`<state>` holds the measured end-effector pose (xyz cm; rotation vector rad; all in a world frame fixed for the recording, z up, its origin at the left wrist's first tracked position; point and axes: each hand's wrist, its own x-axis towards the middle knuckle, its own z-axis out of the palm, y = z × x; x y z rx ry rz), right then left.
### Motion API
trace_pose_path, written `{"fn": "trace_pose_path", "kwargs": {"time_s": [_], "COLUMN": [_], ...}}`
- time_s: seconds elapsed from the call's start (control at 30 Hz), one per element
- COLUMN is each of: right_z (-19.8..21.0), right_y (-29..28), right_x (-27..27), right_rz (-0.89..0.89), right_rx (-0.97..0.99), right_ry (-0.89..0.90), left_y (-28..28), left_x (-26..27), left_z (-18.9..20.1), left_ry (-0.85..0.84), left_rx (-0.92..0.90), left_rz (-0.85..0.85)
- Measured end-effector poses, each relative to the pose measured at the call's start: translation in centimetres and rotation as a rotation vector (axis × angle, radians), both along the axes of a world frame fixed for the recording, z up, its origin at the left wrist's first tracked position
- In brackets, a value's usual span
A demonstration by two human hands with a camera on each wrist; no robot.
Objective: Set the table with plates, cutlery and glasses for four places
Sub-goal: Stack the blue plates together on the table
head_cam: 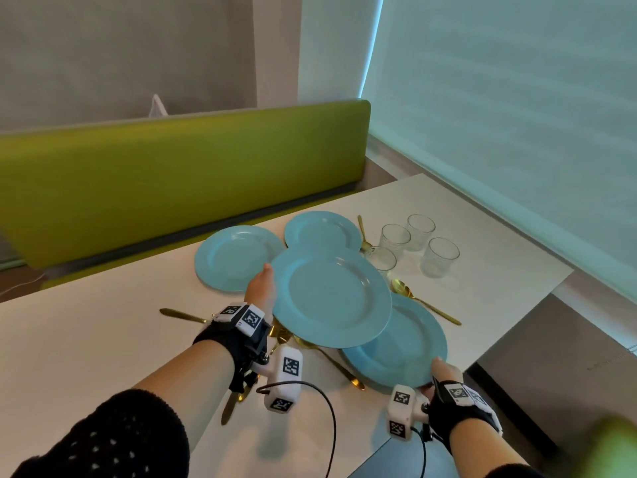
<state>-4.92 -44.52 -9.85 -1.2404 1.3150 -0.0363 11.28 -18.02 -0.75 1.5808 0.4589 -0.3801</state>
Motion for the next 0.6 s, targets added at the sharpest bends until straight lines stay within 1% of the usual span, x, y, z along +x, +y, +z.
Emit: {"fn": "trace_pose_path", "kwargs": {"time_s": [0.1, 0.13, 0.2, 0.3, 0.4, 0.43, 0.5, 0.6], "right_z": [1.5, 1.9, 2.5, 3.7, 6.3, 6.9, 7.9, 8.7], "right_y": [0.8, 1.0, 1.1, 1.6, 3.7, 4.4, 6.0, 8.3], "right_x": [-0.1, -0.3, -0.7, -1.2, -1.7, -1.7, -1.7, -1.0], "right_rz": [-0.095, -0.102, -0.089, -0.118, -0.109, -0.115, -0.094, -0.106], "right_rx": [-0.033, -0.052, -0.101, -0.206, -0.313, -0.304, -0.348, -0.369], "right_ry": [-0.037, -0.050, -0.035, -0.003, 0.042, 0.022, 0.005, -0.019], "left_y": [0.0, 0.1, 0.4, 0.8, 1.3, 1.5, 2.1, 3.5], "left_x": [0.0, -0.1, -0.2, -0.3, -0.9, -1.1, -1.4, -1.9], "left_z": [-0.3, -0.1, 0.3, 0.8, 1.3, 1.2, 0.9, 1.0], "left_ry": [0.028, 0.033, 0.029, 0.026, 0.025, 0.027, 0.022, -0.012], "left_rx": [-0.045, -0.051, -0.068, -0.092, -0.127, -0.142, -0.157, -0.146], "left_rz": [0.009, 0.005, -0.003, -0.034, -0.067, -0.078, -0.099, -0.143]}}
